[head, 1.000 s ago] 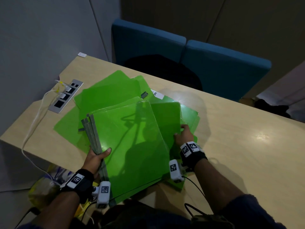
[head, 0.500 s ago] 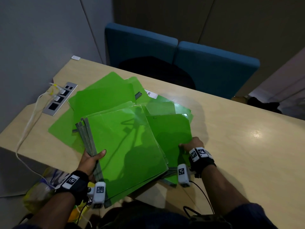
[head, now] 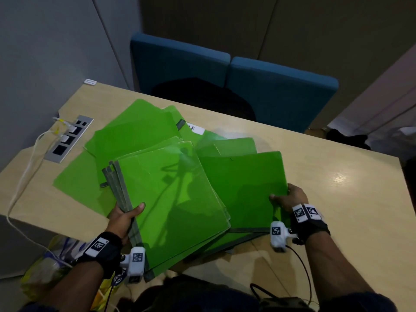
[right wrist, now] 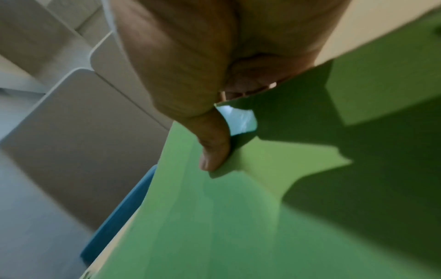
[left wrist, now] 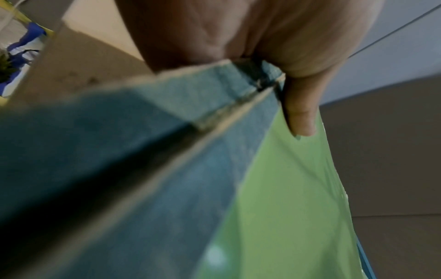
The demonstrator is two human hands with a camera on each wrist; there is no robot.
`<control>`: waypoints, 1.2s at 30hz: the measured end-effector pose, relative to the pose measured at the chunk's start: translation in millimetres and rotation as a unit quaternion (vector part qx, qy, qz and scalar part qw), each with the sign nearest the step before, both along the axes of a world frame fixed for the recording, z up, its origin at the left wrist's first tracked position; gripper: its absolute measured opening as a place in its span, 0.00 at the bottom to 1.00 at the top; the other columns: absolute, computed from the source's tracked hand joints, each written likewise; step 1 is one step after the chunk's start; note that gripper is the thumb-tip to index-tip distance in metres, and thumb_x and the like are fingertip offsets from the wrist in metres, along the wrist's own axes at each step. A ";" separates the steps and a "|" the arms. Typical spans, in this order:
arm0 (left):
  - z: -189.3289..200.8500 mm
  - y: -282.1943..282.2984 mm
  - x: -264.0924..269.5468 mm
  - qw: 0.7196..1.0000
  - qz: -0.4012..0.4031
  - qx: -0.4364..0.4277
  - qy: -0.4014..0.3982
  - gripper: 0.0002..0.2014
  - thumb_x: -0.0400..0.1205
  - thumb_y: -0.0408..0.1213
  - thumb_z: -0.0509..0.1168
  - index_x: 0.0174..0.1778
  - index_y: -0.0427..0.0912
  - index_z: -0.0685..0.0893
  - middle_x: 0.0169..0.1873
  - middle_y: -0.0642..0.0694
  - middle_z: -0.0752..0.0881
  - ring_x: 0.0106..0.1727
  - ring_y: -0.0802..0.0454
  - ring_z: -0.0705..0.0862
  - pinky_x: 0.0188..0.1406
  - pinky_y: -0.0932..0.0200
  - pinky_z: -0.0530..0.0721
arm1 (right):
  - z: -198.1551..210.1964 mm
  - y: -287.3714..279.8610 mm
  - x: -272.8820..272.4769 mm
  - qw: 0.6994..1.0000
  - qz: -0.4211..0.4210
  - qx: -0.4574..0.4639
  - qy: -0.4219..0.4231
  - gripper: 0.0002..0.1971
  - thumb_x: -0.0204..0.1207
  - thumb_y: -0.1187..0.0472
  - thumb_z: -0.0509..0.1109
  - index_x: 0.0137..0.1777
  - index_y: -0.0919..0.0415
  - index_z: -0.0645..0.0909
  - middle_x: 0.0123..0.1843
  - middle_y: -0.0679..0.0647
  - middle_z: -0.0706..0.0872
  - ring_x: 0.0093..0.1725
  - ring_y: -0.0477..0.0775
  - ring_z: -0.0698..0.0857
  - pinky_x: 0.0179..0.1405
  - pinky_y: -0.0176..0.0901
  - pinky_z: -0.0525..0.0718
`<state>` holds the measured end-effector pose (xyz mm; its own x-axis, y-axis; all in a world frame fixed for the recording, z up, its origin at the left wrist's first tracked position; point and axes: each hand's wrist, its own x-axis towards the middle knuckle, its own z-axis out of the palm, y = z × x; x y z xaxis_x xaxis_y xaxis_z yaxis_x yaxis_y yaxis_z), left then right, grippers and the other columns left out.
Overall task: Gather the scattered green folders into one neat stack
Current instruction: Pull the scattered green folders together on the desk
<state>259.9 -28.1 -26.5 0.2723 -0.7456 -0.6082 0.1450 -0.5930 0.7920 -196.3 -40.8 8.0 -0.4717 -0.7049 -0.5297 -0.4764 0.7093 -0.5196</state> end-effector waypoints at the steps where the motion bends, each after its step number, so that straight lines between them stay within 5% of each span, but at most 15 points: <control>1: -2.1 -0.1 -2.0 1.000 -0.003 0.003 -0.007 0.26 0.79 0.28 0.71 0.72 0.38 0.70 0.55 0.42 0.80 0.67 0.38 0.76 0.62 0.46 0.72 | -3.8 6.9 -6.6 1.000 -0.015 0.005 0.002 0.22 0.72 0.62 0.80 0.65 0.65 0.83 0.59 0.65 0.90 0.45 0.58 0.84 0.50 0.48 0.84; 5: -5.7 2.8 -11.7 1.000 -0.010 0.009 -0.012 0.31 0.79 0.30 0.71 0.76 0.38 0.67 0.59 0.41 0.77 0.63 0.40 0.74 0.60 0.45 0.71 | -12.8 30.2 -26.8 0.996 -0.091 0.004 0.000 0.21 0.77 0.65 0.75 0.69 0.67 0.80 0.64 0.68 0.87 0.56 0.67 0.86 0.61 0.58 0.84; 8: -6.7 4.4 -14.4 1.000 -0.017 0.014 -0.010 0.31 0.79 0.30 0.70 0.77 0.39 0.66 0.60 0.41 0.76 0.63 0.42 0.73 0.61 0.45 0.70 | -16.5 37.0 -30.6 0.994 -0.106 0.015 0.000 0.22 0.78 0.66 0.74 0.70 0.69 0.77 0.63 0.69 0.85 0.59 0.71 0.84 0.60 0.61 0.83; 12: -6.0 3.8 -3.5 0.999 -0.022 0.015 -0.025 0.28 0.80 0.30 0.70 0.74 0.39 0.68 0.55 0.42 0.77 0.68 0.35 0.74 0.60 0.45 0.70 | -6.8 17.3 -18.8 0.997 -0.064 -0.037 -0.014 0.23 0.79 0.67 0.72 0.72 0.64 0.71 0.56 0.64 0.83 0.47 0.62 0.82 0.44 0.52 0.83; 18: 2.9 5.8 33.3 0.999 -0.009 -0.007 -0.030 0.34 0.81 0.27 0.68 0.81 0.40 0.61 0.70 0.39 0.74 0.74 0.37 0.69 0.70 0.43 0.66 | -7.3 -28.3 15.1 0.998 0.036 -0.001 -0.043 0.28 0.76 0.58 0.77 0.74 0.66 0.74 0.69 0.65 0.84 0.62 0.69 0.84 0.53 0.57 0.86; 22: -3.1 11.8 58.2 0.999 -0.006 -0.004 -0.048 0.30 0.80 0.27 0.69 0.77 0.39 0.66 0.60 0.42 0.76 0.66 0.40 0.73 0.64 0.44 0.69 | -23.8 -47.9 40.1 0.996 0.077 0.027 -0.035 0.42 0.68 0.51 0.82 0.79 0.63 0.69 0.74 0.63 0.80 0.64 0.69 0.84 0.56 0.64 0.88; 25: -9.8 15.1 66.1 0.998 0.005 0.002 -0.058 0.22 0.79 0.27 0.69 0.67 0.38 0.70 0.54 0.42 0.77 0.60 0.41 0.75 0.58 0.46 0.70 | -19.4 -57.2 54.1 0.995 0.072 0.051 -0.046 0.47 0.67 0.52 0.84 0.82 0.63 0.66 0.76 0.64 0.78 0.62 0.68 0.85 0.54 0.57 0.88; 27: -13.8 15.7 67.9 0.998 0.013 0.001 -0.057 0.20 0.79 0.26 0.69 0.63 0.39 0.71 0.53 0.41 0.76 0.58 0.43 0.75 0.56 0.48 0.70 | -12.9 -54.9 60.2 0.992 0.077 0.085 -0.055 0.44 0.67 0.51 0.84 0.79 0.66 0.70 0.68 0.66 0.85 0.50 0.64 0.89 0.37 0.47 0.88; 29: -16.4 15.2 67.4 0.999 0.015 -0.003 -0.047 0.22 0.79 0.26 0.69 0.67 0.37 0.71 0.56 0.40 0.77 0.60 0.42 0.75 0.58 0.48 0.70 | -6.0 -51.1 60.1 0.992 0.088 0.083 -0.042 0.31 0.67 0.50 0.83 0.65 0.68 0.81 0.55 0.63 0.90 0.42 0.60 0.90 0.30 0.42 0.86; 32: -16.4 13.1 63.9 0.999 0.020 -0.005 -0.026 0.28 0.80 0.27 0.69 0.75 0.37 0.68 0.61 0.41 0.77 0.65 0.42 0.74 0.62 0.47 0.70 | 17.4 -49.0 51.4 0.997 0.065 0.003 -0.042 0.12 0.71 0.56 0.80 0.48 0.64 0.88 0.44 0.60 0.93 0.39 0.60 0.91 0.35 0.48 0.88; 36: -15.4 3.7 56.8 1.000 0.021 -0.014 -0.002 0.30 0.80 0.30 0.69 0.77 0.37 0.65 0.55 0.43 0.76 0.69 0.37 0.73 0.61 0.46 0.69 | 58.3 -45.0 3.2 0.991 -0.015 -0.122 -0.059 0.15 0.68 0.59 0.82 0.53 0.65 0.89 0.46 0.61 0.93 0.40 0.58 0.90 0.41 0.49 0.89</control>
